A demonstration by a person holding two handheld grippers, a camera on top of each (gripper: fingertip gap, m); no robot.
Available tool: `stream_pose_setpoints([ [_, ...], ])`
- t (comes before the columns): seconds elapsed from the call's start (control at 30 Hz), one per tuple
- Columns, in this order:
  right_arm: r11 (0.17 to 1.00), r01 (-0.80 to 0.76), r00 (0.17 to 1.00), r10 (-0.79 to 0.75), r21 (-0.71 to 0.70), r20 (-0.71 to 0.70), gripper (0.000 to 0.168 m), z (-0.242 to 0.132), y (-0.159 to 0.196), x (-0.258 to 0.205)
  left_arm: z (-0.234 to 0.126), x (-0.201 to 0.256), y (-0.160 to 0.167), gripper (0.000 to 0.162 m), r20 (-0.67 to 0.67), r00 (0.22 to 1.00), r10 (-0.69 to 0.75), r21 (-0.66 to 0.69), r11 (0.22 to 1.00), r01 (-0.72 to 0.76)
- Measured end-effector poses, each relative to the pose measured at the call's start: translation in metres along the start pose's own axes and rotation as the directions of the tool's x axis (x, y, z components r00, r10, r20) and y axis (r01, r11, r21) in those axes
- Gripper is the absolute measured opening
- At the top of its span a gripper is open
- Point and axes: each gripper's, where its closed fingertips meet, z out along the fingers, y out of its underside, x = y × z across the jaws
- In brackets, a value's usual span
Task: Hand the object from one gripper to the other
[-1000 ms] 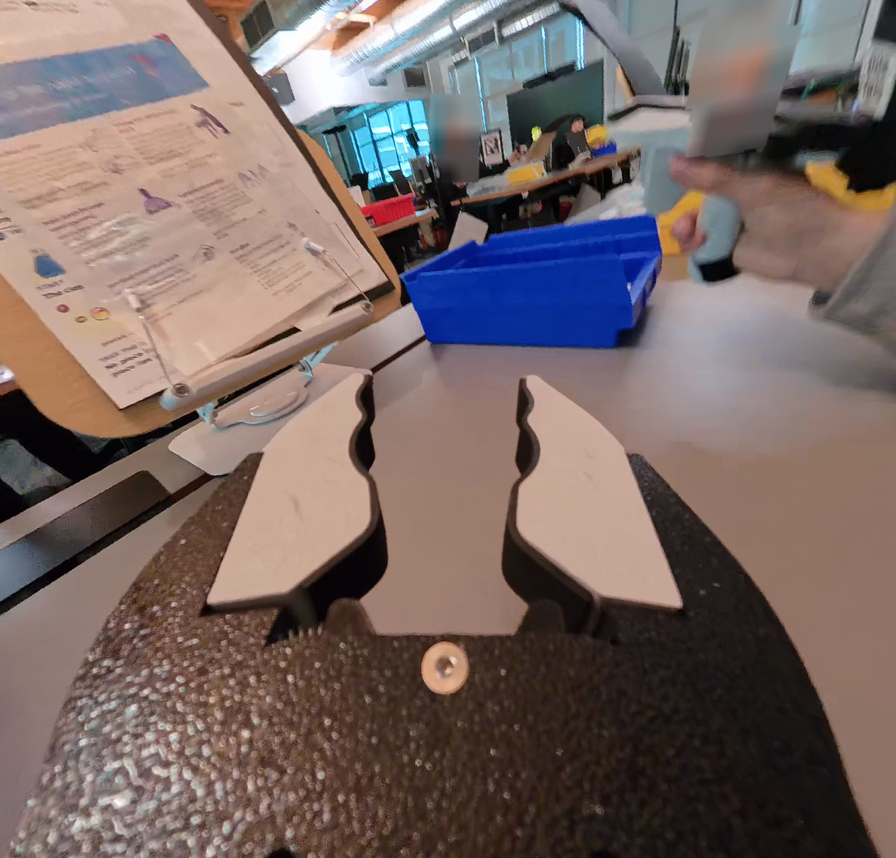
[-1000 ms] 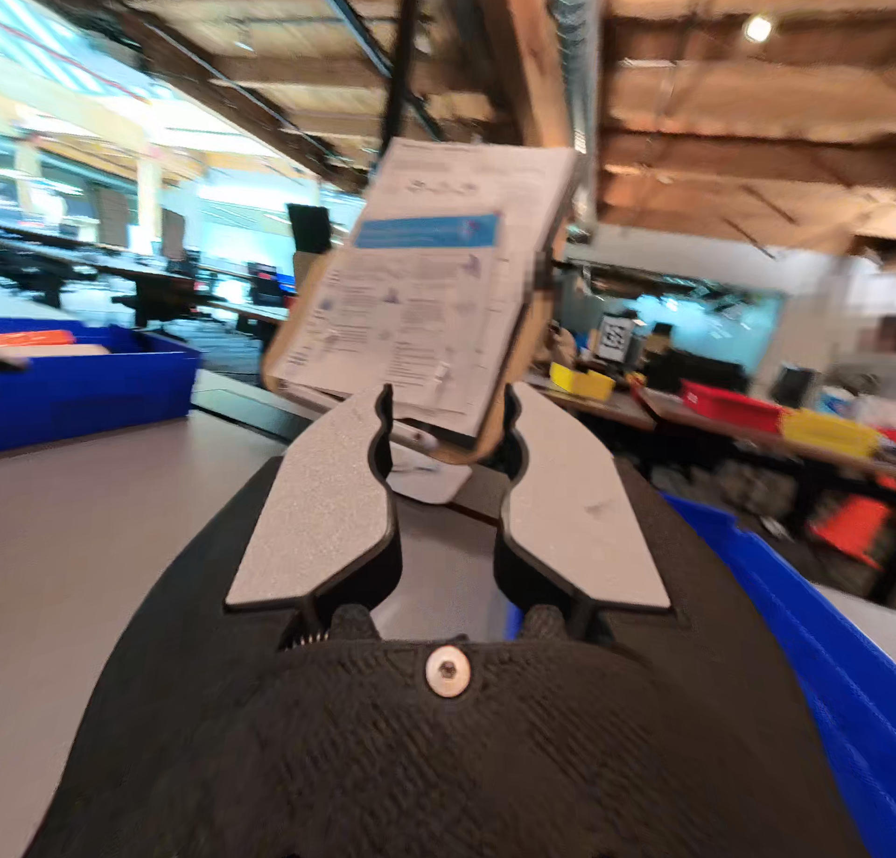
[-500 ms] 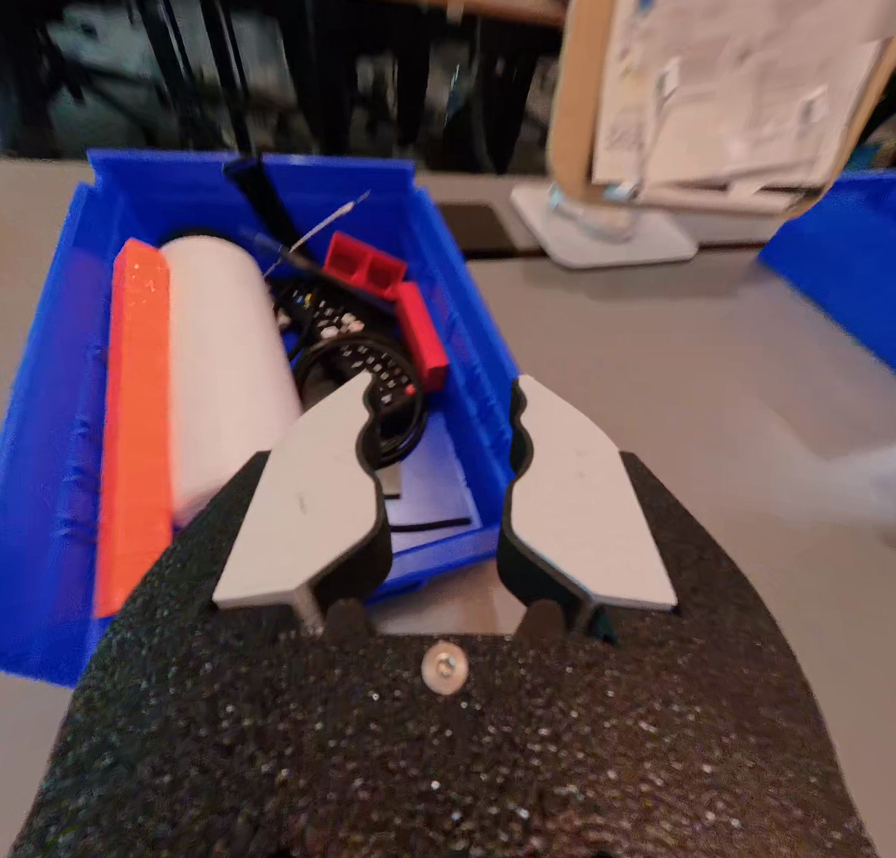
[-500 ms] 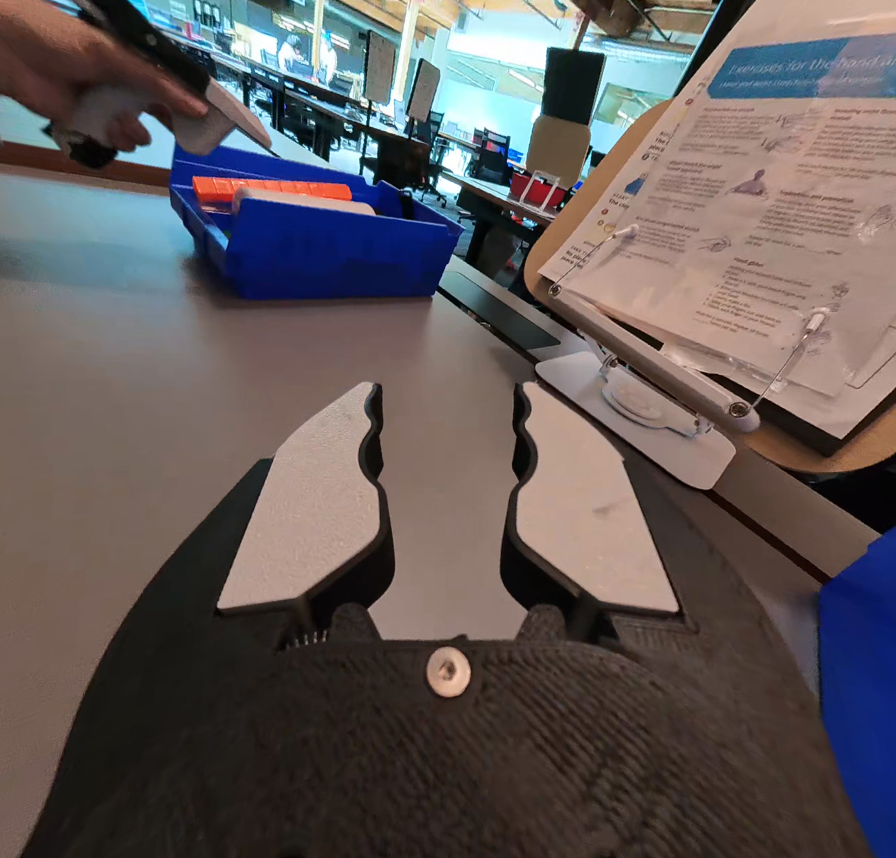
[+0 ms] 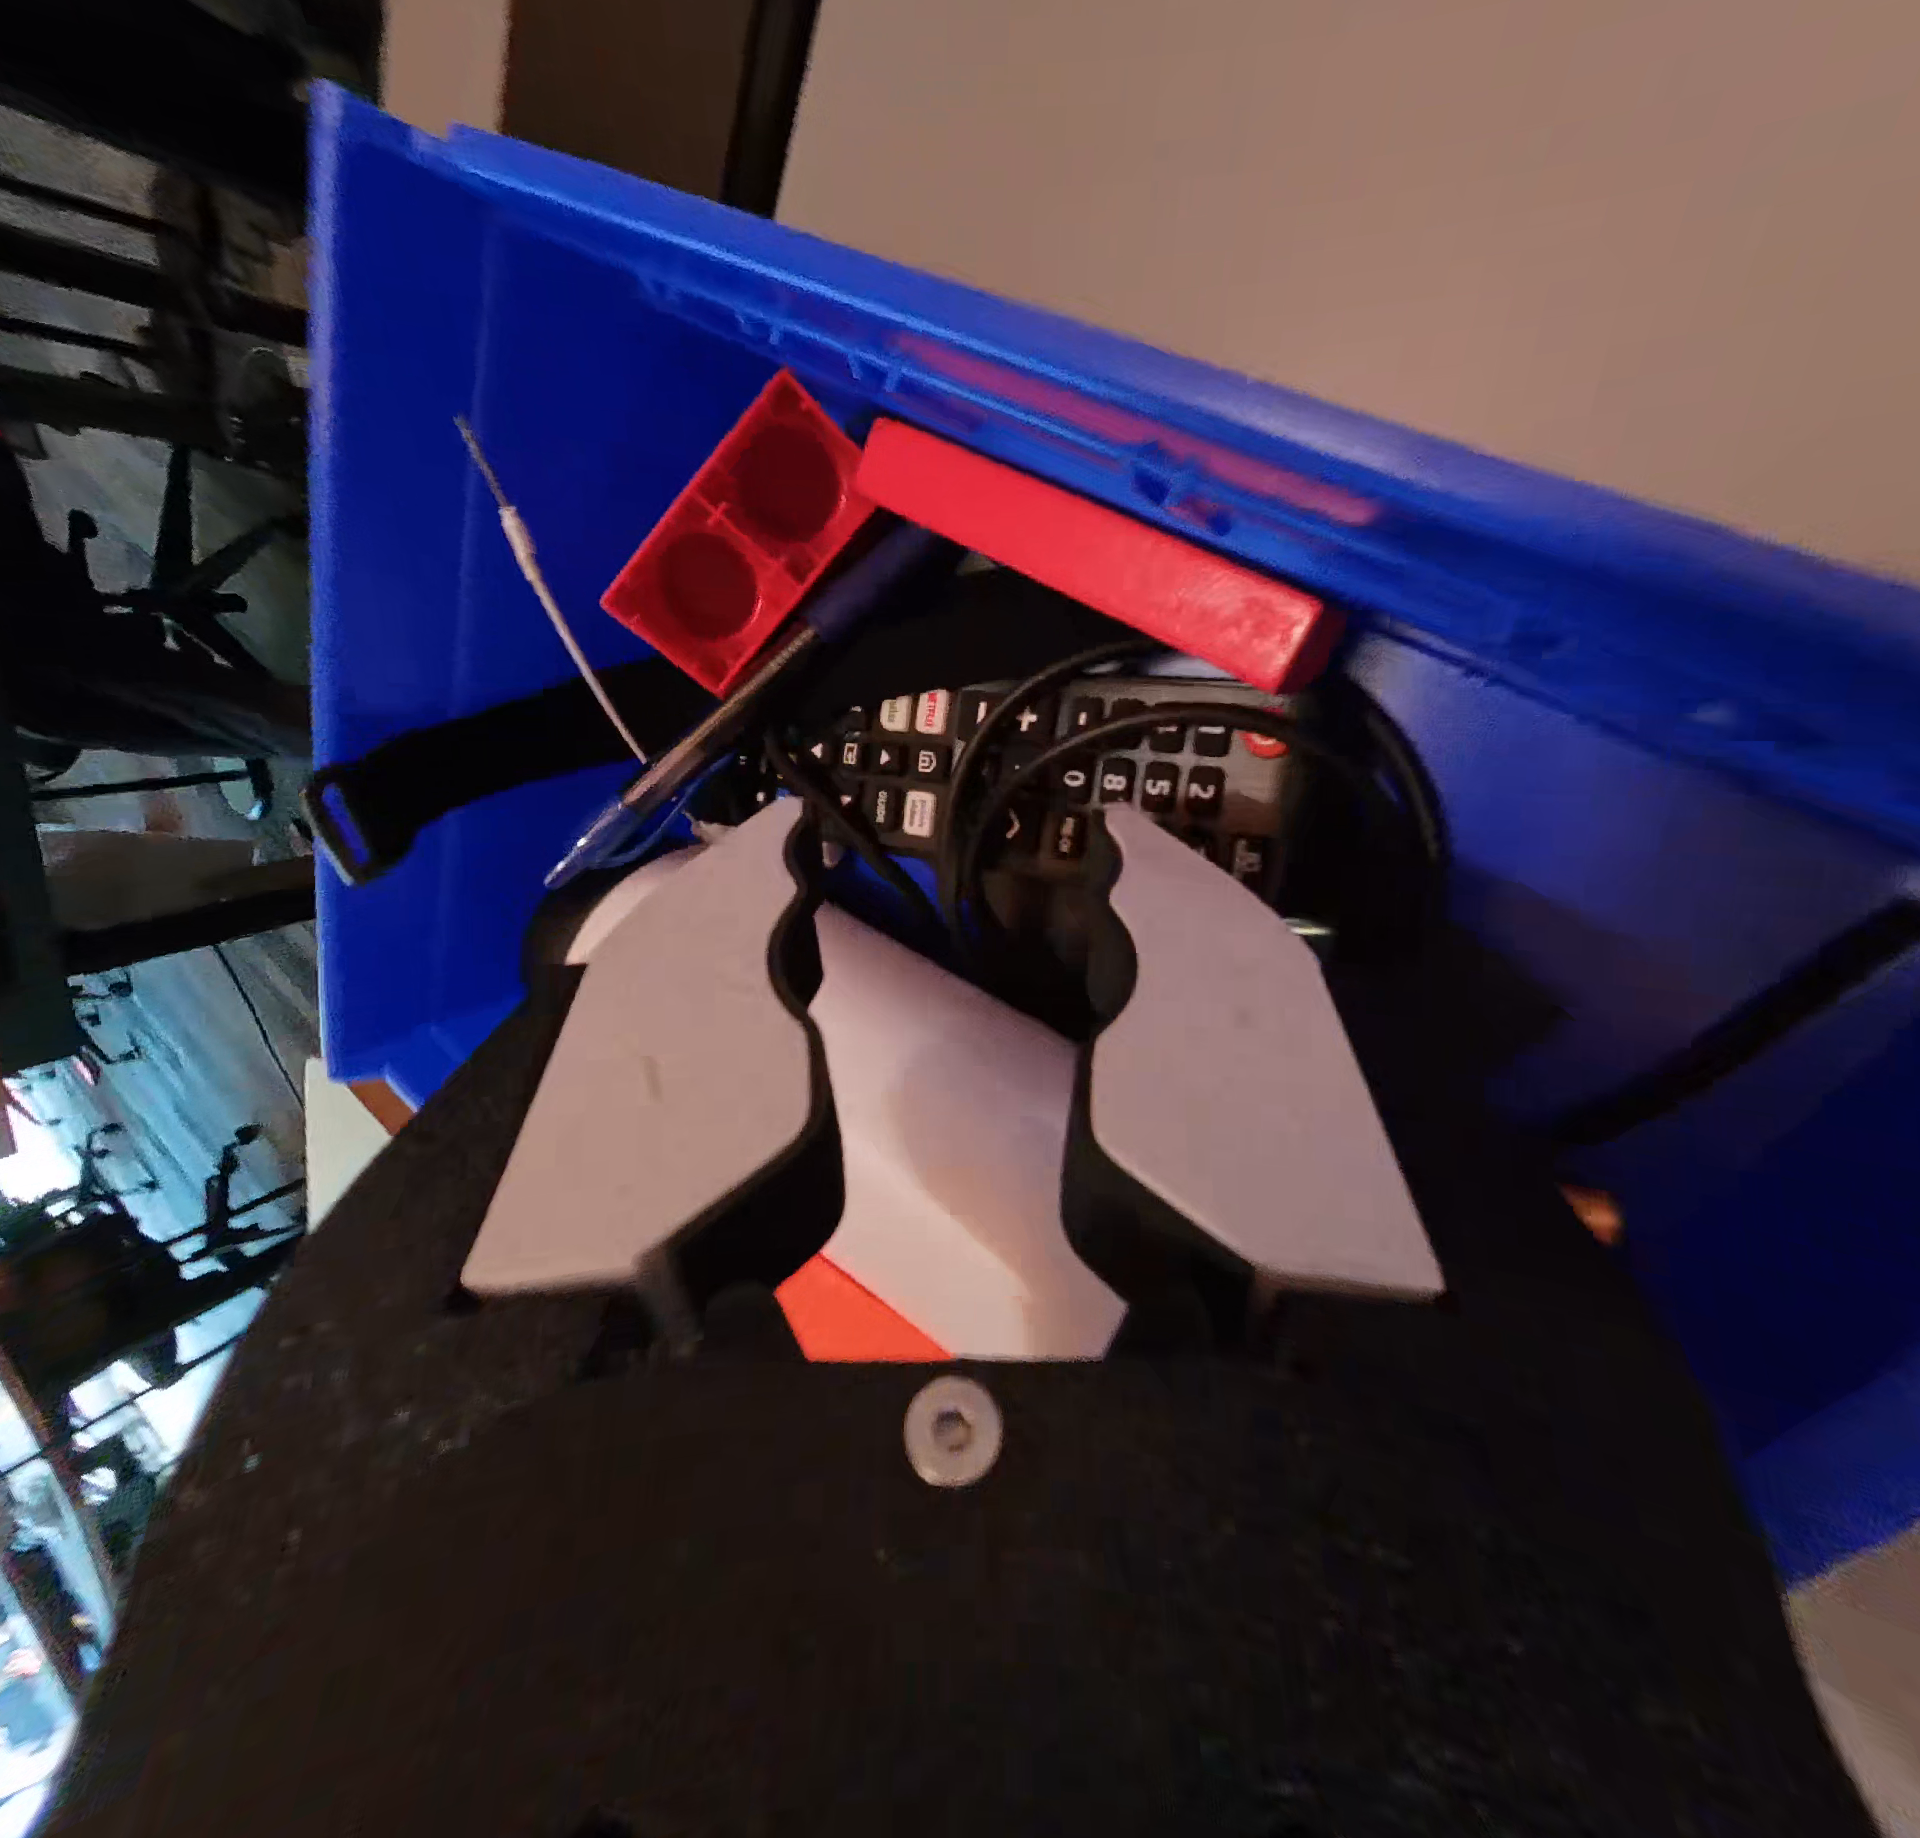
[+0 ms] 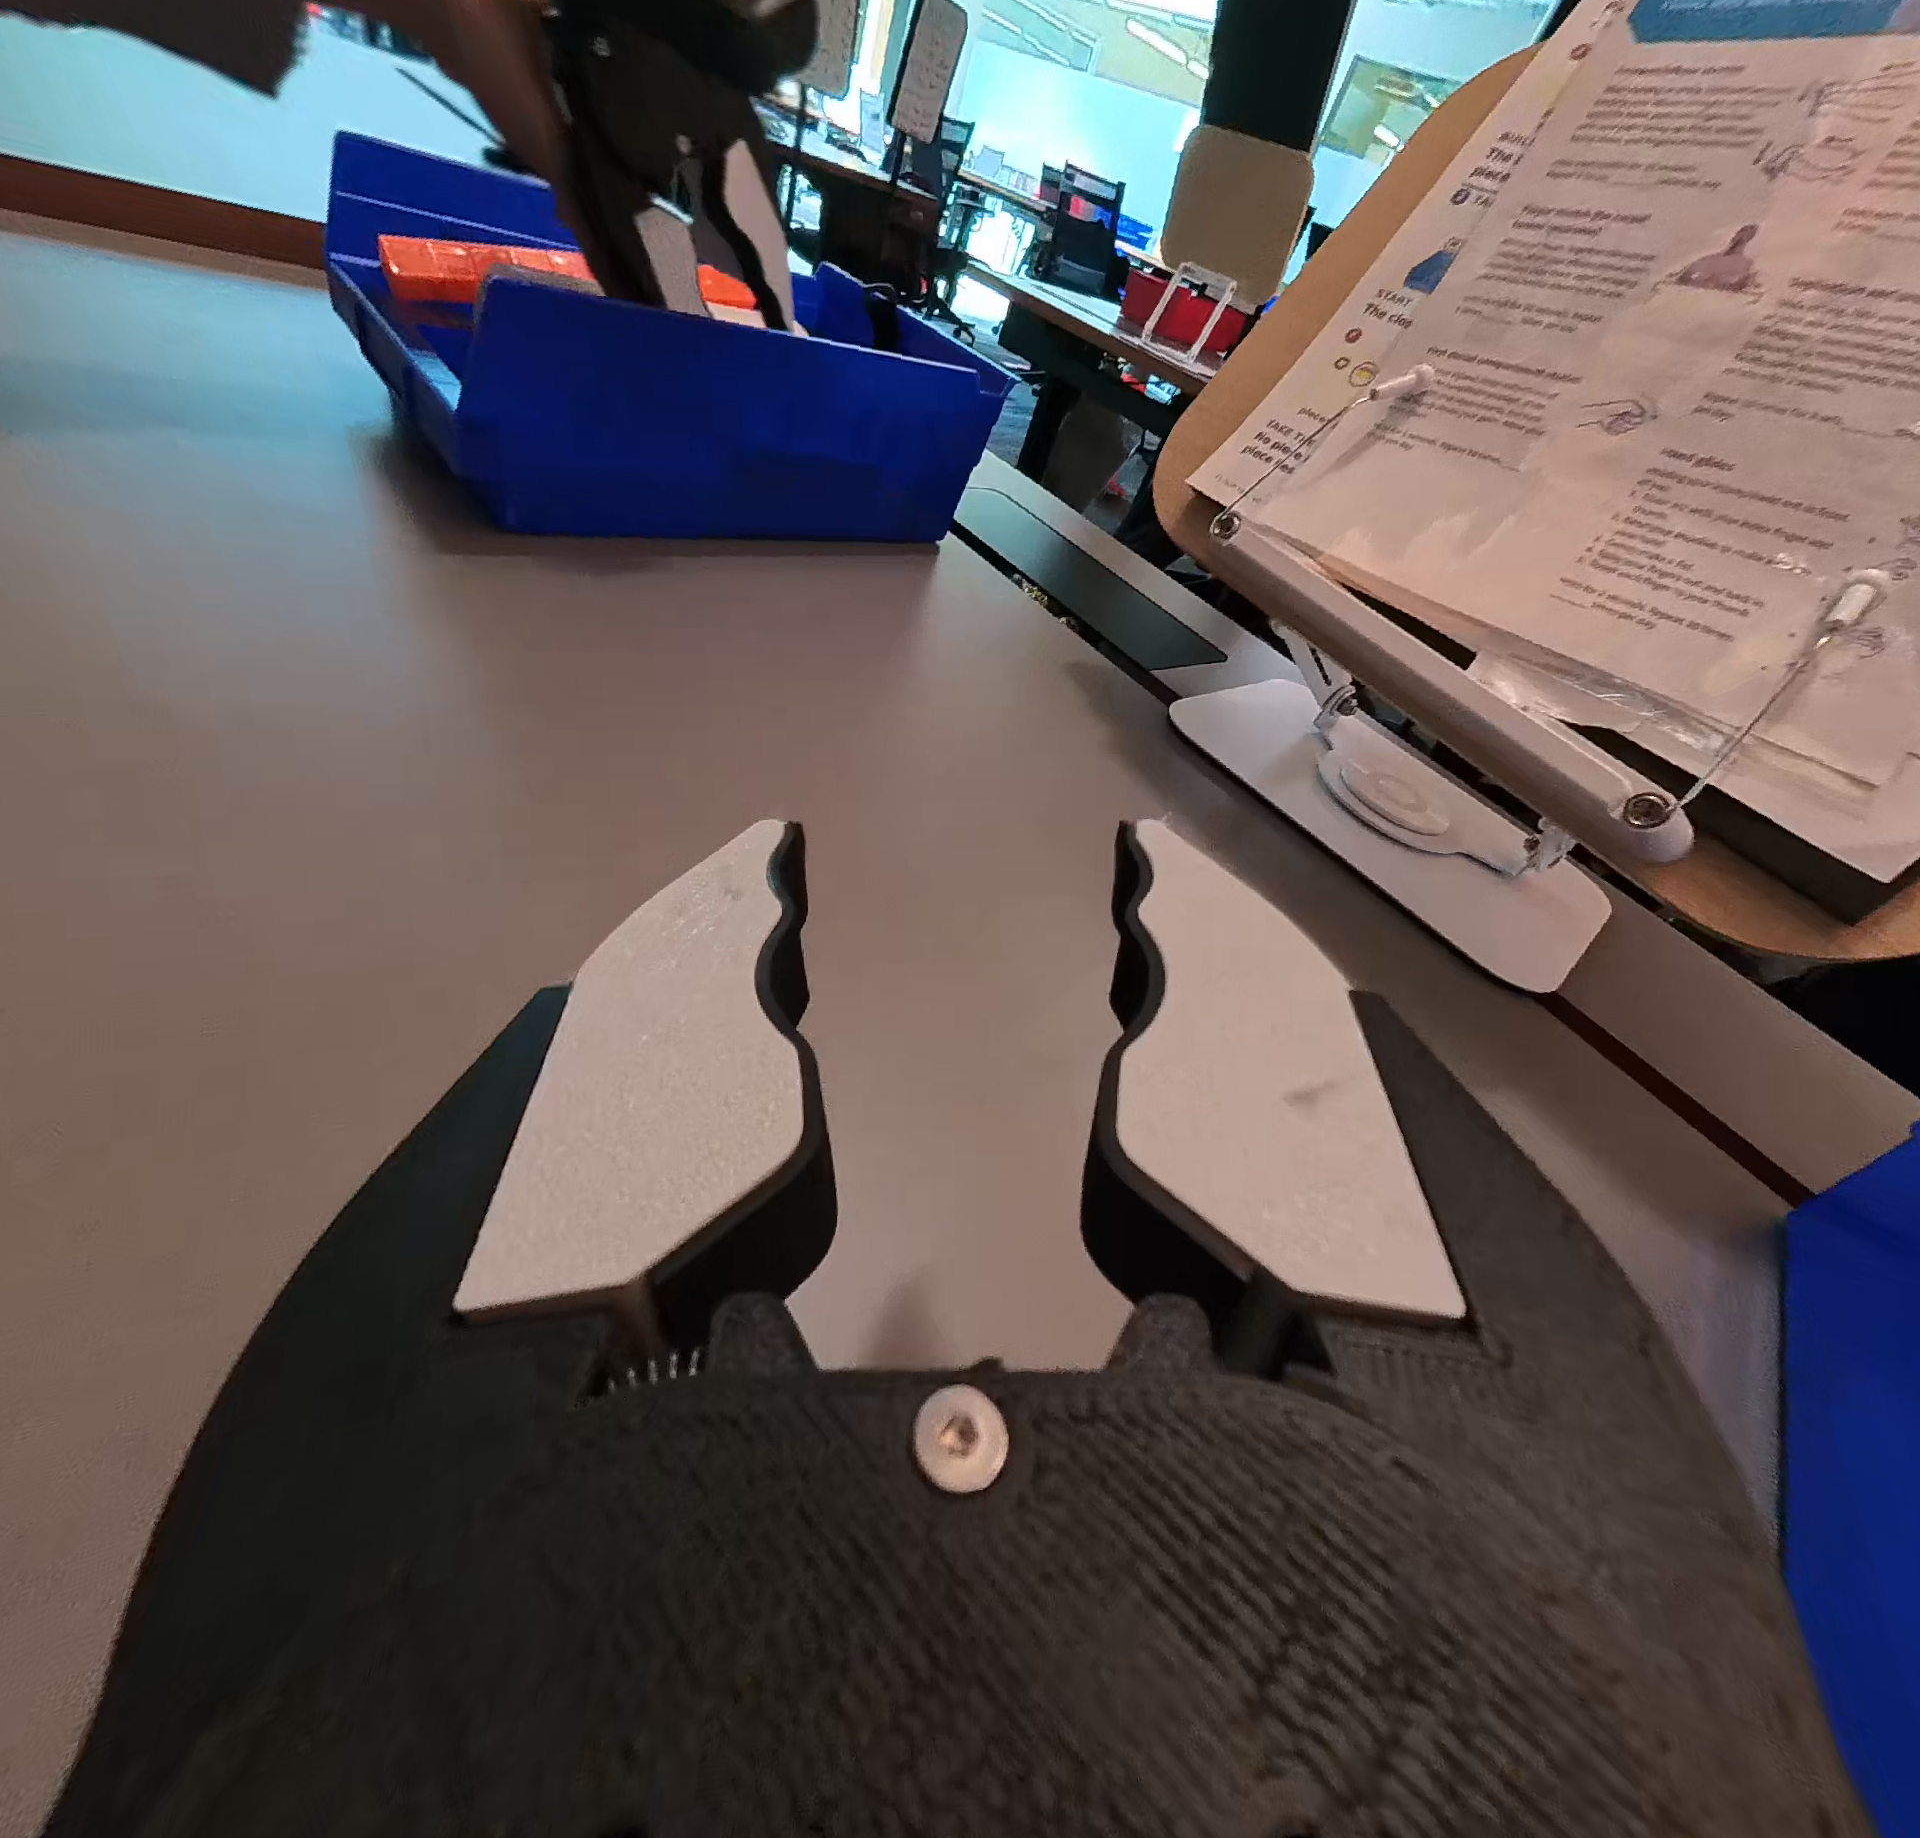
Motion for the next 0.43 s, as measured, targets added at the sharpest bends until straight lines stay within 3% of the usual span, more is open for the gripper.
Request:
stream_pose_setpoints([
  [0.03, 1.000, 0.000, 1.000, 0.000, -0.006, 0.009, 0.057, 0.000, 0.001, -0.001, 0.004, -0.001, 0.002, 0.047, -0.022, 0.999, 0.036, -0.025, 0.999, -0.037],
  [0.2, 1.000, 0.004, 0.999, -0.003, -0.024, 0.041, 0.059, 0.002, 0.005, -0.007, 0.018, 0.008, 0.018, 0.044, -0.212, 0.971, 0.106, -0.134, 0.982, -0.136],
  [0.27, 1.000, 0.014, 0.999, -0.013, -0.025, 0.045, 0.059, 0.002, 0.004, -0.008, 0.021, 0.003, 0.019, 0.050, -0.209, 0.968, 0.138, -0.158, 0.972, -0.173],
  [0.37, 0.999, 0.030, 0.998, -0.028, -0.040, 0.057, 0.060, 0.003, 0.007, -0.012, 0.023, 0.003, 0.025, 0.038, -0.242, 0.955, 0.169, -0.219, 0.950, -0.224],
  [0.43, 0.998, 0.042, 0.998, -0.039, -0.050, 0.053, 0.061, 0.004, 0.009, -0.012, 0.026, -0.009, 0.031, 0.033, -0.188, 0.961, 0.203, -0.287, 0.924, -0.252],
])
